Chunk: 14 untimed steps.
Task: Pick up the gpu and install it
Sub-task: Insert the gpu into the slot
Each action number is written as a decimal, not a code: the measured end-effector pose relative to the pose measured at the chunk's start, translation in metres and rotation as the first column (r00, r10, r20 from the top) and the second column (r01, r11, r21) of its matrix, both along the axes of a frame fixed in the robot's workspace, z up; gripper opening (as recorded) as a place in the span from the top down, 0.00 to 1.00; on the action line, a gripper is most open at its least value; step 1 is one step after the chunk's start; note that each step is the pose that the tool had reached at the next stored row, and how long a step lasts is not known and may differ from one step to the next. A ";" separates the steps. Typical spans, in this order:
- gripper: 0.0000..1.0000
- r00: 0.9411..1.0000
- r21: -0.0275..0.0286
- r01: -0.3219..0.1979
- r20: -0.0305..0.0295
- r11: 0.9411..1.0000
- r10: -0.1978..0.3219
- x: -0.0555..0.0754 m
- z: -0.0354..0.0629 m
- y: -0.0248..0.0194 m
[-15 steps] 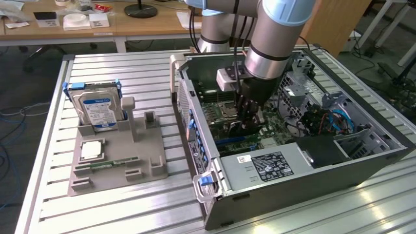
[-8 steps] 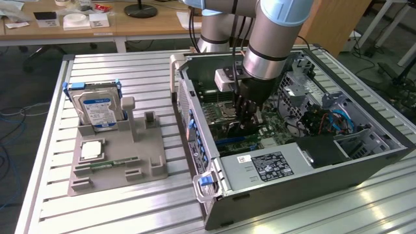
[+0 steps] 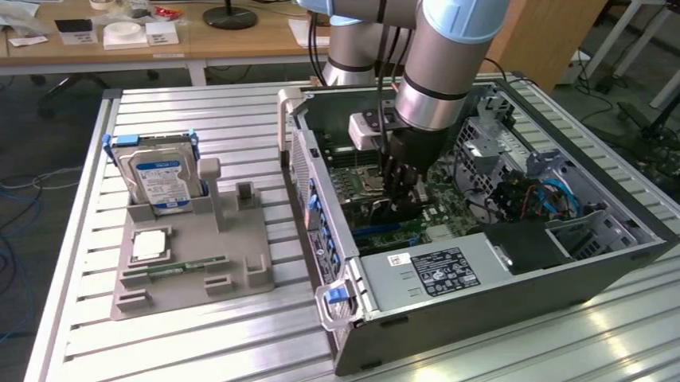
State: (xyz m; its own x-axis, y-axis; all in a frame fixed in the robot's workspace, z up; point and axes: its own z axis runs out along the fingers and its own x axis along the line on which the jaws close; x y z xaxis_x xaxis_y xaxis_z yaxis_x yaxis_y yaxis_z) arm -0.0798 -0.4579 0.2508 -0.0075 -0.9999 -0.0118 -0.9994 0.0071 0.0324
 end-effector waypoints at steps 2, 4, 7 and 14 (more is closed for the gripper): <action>0.73 1.000 -0.001 0.000 0.003 1.000 0.000 -0.001 -0.0003 0.0000; 0.73 1.000 0.000 0.000 0.005 1.000 0.000 -0.001 -0.0005 0.0001; 0.73 1.000 0.000 0.000 0.009 1.000 0.000 -0.002 -0.0005 0.0001; 0.73 1.000 0.000 -0.001 0.009 1.000 0.001 -0.002 0.0002 0.0002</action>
State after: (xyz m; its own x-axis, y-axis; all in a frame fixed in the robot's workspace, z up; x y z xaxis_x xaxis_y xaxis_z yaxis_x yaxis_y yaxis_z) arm -0.0816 -0.4577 0.2510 -0.0069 -0.9999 -0.0115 -0.9997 0.0066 0.0230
